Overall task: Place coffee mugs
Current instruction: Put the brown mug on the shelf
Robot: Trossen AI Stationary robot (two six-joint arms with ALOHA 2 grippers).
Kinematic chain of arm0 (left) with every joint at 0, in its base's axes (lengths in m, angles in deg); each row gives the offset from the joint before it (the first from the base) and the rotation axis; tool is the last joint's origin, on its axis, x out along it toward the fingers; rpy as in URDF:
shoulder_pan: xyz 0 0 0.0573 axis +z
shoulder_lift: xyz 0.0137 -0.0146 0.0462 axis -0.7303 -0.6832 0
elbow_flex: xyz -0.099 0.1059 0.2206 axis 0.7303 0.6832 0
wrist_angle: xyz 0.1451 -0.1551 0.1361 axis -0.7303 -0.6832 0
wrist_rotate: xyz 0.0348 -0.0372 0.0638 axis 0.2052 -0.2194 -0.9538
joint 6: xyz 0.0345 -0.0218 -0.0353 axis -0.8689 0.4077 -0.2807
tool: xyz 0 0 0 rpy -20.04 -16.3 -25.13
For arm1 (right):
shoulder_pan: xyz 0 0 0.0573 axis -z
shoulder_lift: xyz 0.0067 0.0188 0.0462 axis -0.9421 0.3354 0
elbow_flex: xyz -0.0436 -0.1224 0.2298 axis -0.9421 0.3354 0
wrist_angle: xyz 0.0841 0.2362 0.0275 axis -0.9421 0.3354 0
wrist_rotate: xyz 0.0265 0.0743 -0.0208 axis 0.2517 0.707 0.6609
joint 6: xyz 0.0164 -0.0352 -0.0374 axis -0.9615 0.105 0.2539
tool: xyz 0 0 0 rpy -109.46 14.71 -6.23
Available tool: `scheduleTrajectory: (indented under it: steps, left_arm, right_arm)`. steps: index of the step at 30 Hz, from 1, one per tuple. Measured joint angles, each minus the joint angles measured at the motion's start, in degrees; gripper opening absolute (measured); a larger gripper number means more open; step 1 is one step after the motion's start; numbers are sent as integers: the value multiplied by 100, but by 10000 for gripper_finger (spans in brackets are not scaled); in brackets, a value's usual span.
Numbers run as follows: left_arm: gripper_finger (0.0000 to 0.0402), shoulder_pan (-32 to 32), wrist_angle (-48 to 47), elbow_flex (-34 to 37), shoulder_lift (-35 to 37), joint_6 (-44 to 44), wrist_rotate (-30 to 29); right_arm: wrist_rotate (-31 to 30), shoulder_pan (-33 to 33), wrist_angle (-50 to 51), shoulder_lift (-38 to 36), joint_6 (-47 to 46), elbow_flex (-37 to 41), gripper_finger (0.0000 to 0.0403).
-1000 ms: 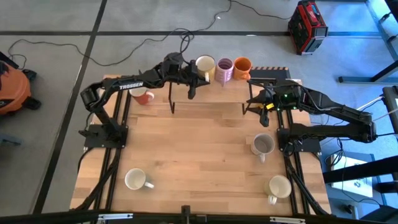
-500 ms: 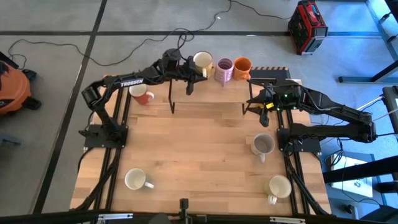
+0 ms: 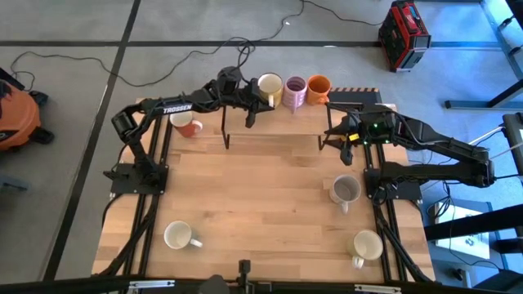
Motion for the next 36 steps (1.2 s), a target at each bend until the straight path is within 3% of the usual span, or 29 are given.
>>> scheduleTrajectory:
  steps: [13, 19, 36]
  left_arm:
    - [37, 42, -54, 0, 0, -185, -62]
    - [70, -94, -10, 0, 4, -159, -660]
    - [77, -264, -67, 0, 9, 97, -1219]
  right_arm:
    - [-4, 0, -4, 0, -42, 0, 152]
    - [-4, 0, -7, 0, -42, 0, 152]
    - [0, 0, -4, 0, -46, 0, 152]
